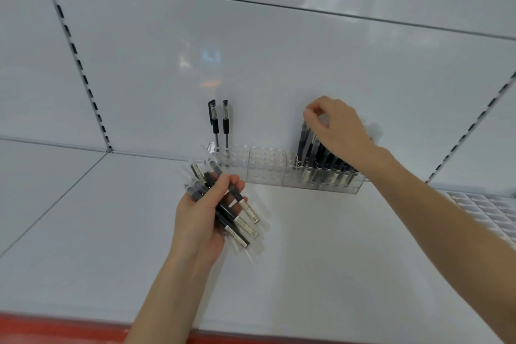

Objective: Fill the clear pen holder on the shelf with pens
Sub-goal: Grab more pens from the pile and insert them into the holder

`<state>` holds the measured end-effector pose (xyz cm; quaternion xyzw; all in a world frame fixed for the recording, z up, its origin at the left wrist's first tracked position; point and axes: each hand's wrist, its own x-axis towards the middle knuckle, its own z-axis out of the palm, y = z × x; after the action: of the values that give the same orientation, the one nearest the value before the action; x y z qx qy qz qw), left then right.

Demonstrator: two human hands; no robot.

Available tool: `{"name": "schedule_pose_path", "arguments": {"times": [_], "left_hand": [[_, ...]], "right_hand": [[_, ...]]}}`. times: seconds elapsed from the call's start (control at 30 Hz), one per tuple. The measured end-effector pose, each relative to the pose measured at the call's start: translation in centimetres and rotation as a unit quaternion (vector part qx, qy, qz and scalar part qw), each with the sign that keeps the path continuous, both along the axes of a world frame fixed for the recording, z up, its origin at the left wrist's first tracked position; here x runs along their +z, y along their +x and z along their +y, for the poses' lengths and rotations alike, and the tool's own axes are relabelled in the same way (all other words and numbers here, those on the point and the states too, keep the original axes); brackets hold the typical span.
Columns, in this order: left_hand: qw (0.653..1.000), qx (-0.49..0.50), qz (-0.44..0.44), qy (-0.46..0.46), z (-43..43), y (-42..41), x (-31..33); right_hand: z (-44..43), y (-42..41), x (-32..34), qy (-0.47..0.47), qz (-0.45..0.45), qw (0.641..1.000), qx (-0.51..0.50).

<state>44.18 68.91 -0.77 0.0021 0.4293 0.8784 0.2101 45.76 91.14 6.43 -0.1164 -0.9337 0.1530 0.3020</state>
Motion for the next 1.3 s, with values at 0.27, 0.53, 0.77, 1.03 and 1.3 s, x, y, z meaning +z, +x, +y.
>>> {"name": "schedule_pose_path", "arguments": {"times": [0.27,0.53,0.77,1.03,1.3], "left_hand": [[1.0,0.003,-0.019,0.005,0.1,0.0,0.1],[1.0,-0.013,-0.005,0.0,0.1,0.3,0.3],[0.997,-0.061,0.041,-0.014,0.5,1.3,1.4],[0.992,-0.097,0.065,-0.042,0.2,1.8,1.6],[0.998,-0.053,-0.023,-0.019,0.1,1.2,1.0]], "right_hand": [[0.7,0.1,-0.1,0.061,0.012,0.998,-0.02],[0.5,0.6,0.5,0.124,0.01,0.992,-0.034],[-6.8,2.5,0.3,-0.209,-0.059,0.965,0.149],[-7.1,1.8,0.6,-0.379,-0.095,0.9,0.195],[-1.1,2.5,4.5,-0.196,0.187,0.962,0.036]]}}
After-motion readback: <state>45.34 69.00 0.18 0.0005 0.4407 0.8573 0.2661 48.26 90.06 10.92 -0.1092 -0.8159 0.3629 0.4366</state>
